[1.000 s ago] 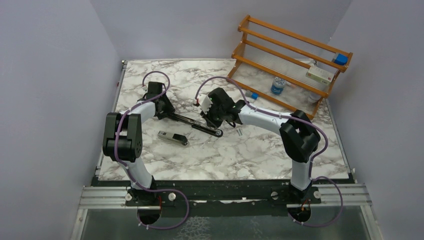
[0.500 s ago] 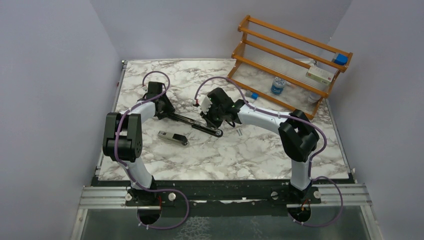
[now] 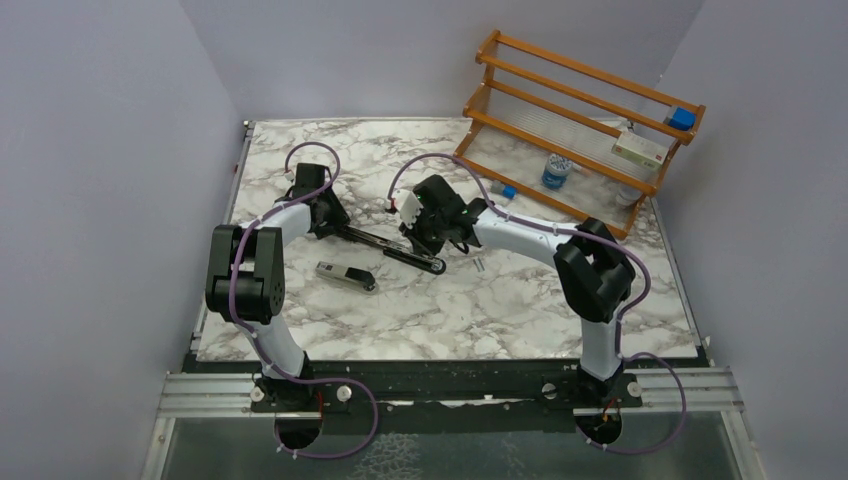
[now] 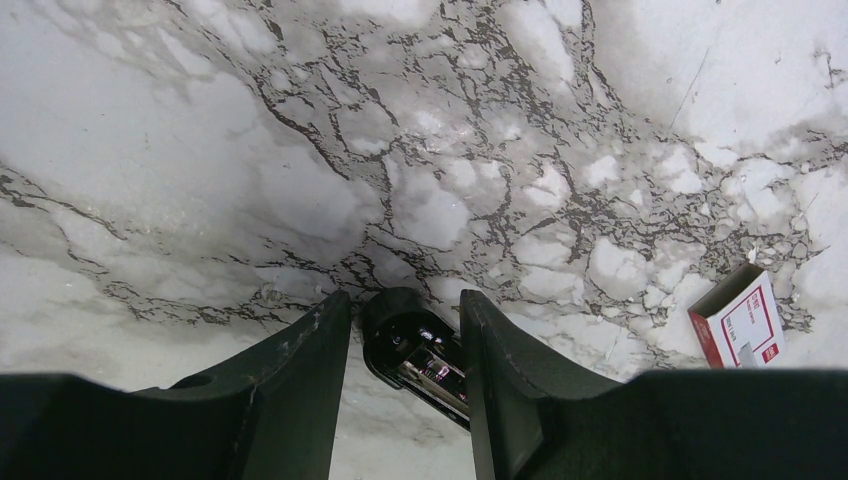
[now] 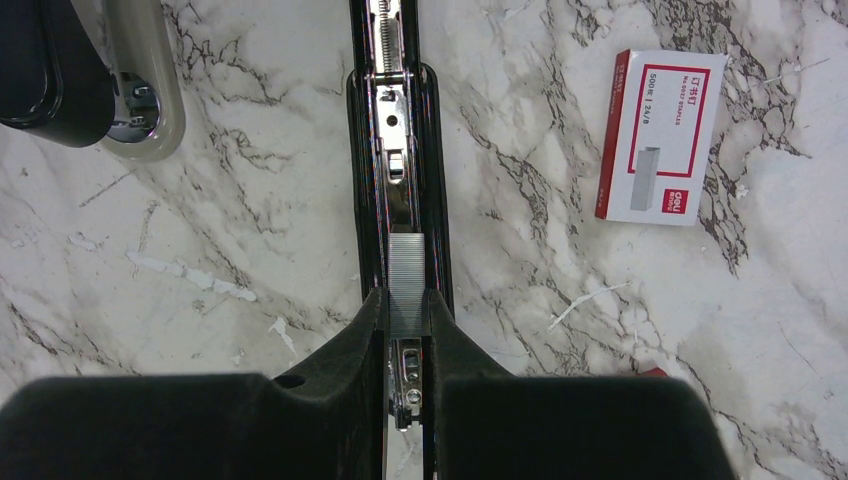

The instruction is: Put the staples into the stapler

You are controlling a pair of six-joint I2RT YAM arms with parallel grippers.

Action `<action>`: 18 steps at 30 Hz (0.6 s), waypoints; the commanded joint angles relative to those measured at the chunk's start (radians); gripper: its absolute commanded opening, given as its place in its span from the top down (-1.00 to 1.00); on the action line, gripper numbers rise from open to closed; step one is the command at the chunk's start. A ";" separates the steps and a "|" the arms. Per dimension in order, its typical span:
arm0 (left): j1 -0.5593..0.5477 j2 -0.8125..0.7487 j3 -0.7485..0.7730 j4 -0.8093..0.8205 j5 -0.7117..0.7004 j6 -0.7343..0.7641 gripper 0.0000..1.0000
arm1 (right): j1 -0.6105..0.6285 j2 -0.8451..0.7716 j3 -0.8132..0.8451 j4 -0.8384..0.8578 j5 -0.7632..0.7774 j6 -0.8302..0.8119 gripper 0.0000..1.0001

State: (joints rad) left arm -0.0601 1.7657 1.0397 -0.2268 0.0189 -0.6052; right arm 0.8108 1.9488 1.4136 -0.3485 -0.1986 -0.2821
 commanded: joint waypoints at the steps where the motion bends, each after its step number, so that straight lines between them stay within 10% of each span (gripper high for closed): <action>1: 0.006 0.019 0.018 0.002 0.021 0.008 0.05 | 0.010 0.030 0.036 -0.033 -0.010 -0.014 0.98; 18: 0.006 0.018 0.023 0.000 0.023 0.010 0.06 | 0.017 0.043 0.047 -0.068 -0.061 -0.030 0.98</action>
State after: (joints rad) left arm -0.0601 1.7683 1.0428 -0.2260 0.0189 -0.6052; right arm 0.8143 1.9697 1.4307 -0.3740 -0.2146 -0.2977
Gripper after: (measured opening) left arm 0.472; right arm 0.142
